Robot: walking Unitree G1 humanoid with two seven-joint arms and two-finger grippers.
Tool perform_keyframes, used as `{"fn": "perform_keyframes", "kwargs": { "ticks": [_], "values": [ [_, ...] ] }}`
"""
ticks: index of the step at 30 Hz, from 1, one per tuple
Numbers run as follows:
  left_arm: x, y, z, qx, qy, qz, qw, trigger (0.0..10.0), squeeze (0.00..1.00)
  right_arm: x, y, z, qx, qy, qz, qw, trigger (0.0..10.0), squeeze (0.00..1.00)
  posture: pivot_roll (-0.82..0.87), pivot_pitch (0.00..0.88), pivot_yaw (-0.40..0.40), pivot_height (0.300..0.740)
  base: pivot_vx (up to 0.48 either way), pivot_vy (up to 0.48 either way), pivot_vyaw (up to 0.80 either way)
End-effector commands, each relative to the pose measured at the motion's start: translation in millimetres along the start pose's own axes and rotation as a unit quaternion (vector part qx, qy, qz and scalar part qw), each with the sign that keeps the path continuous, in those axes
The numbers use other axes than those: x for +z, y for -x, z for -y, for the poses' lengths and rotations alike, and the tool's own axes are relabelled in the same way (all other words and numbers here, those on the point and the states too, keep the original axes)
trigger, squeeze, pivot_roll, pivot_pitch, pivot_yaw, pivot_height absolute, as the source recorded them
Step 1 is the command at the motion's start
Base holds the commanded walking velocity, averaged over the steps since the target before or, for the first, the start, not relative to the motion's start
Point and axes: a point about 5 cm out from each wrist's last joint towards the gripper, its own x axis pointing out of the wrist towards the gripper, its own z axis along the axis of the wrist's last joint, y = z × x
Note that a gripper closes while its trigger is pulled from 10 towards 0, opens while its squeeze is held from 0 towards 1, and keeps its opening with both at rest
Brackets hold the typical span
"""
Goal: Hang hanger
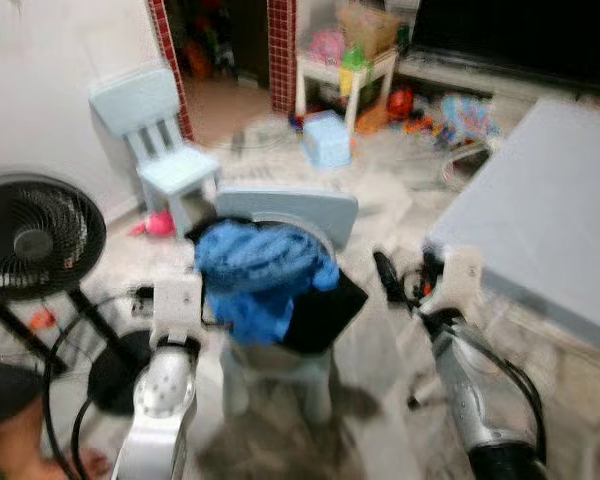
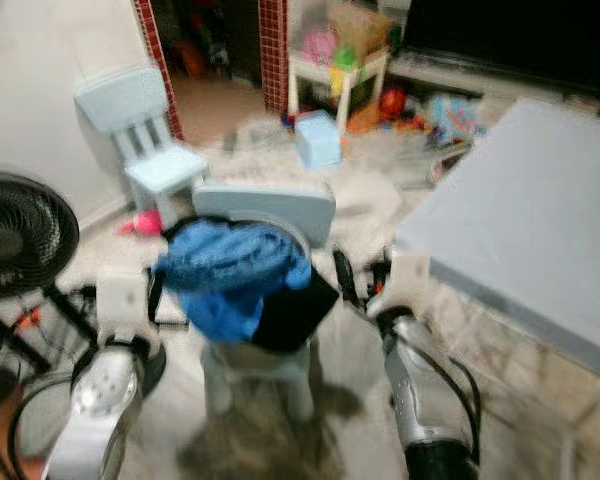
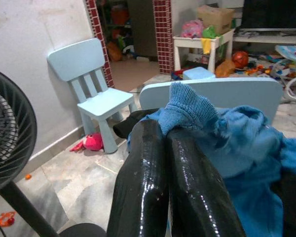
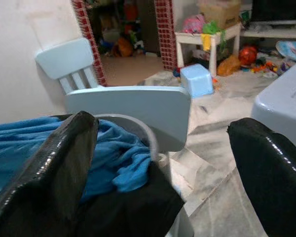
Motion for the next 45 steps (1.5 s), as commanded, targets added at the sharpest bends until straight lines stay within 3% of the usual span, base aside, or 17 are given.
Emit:
{"fn": "perform_keyframes", "kwargs": {
  "ticks": [1,15,18,21,23,25,26,27,32,36,42,45],
  "values": [
    [0,0.7,1.3,-0.005,0.0,-0.001,1.0,10.0,0.0,3,-0.6,1.3,0.0,0.006,0.003,1.0,10.0,0.0,-0.04,0.0,0.013,0.74,-0.386,0.0,0.0],
    [3,-4.0,7.0,-0.026,-0.006,0.007,1.0,10.0,0.0,3,-4.5,0.1,0.002,0.007,0.003,1.0,10.0,0.0,-0.04,0.0,0.018,0.74,-0.378,0.0,0.0],
    [7,-5.3,12.7,-0.043,-0.005,0.019,0.999,10.0,0.0,3,-4.6,0.1,0.002,0.007,0.004,1.0,10.0,0.0,-0.04,0.0,0.02,0.74,0.0,0.0,0.0],
    [22,-11.9,32.7,-0.099,-0.01,0.05,0.994,10.0,0.0,3,-5.1,0.1,0.001,0.006,0.004,1.0,10.0,0.0,-0.05,0.0,0.023,0.74,0.0,0.0,0.0],
    [23,-12.9,35.8,-0.11,-0.008,0.053,0.993,10.0,0.0,3,-5.4,-0.1,0.001,0.006,0.005,1.0,10.0,0.0,-0.05,0.0,0.024,0.74,0.0,0.0,0.0],
    [32,-14.8,51.3,-0.164,0.003,0.067,0.984,10.0,0.0,3,-6.2,-0.7,0.001,0.006,0.005,1.0,10.0,0.0,-0.05,0.0,0.025,0.74,0.0,0.0,0.0],
    [42,-12.2,68.4,-0.227,0.008,0.08,0.97,10.0,0.0,3,-6.6,-0.7,0.001,0.007,0.006,1.0,10.0,0.0,-0.06,0.0,0.026,0.74,0.0,0.0,0.0],
    [46,-10.2,77.1,-0.257,0.018,0.078,0.963,10.0,0.0,4,-6.7,-0.5,0.0,0.008,0.007,1.0,10.0,0.0,-0.06,0.0,0.027,0.74,0.0,0.0,0.0],
    [62,0.1,98.2,-0.349,0.02,0.1,0.932,10.0,0.0,6,-7.3,2.2,-0.005,0.014,0.01,1.0,10.0,0.0,-0.06,0.0,0.03,0.74,0.0,0.0,0.0],
    [60,0.9,98.4,-0.356,0.015,0.094,0.93,10.0,0.0,6,-7.5,3.7,-0.008,0.017,0.01,1.0,10.0,0.0,-0.07,0.0,0.033,0.74,0.0,0.0,0.0],
    [59,-8.4,87.7,-0.33,0.065,0.067,0.939,10.0,0.0,6,-8.7,5.1,-0.013,0.025,0.008,1.0,10.0,0.0,-0.07,0.0,0.027,0.74,0.0,0.0,0.0],
    [53,-13.4,79.7,-0.311,0.043,0.061,0.947,10.0,0.0,5,-9.2,4.8,-0.017,0.036,0.002,0.999,10.0,0.0,-0.07,0.0,0.027,0.74,0.0,0.0,0.0]
  ]
}}
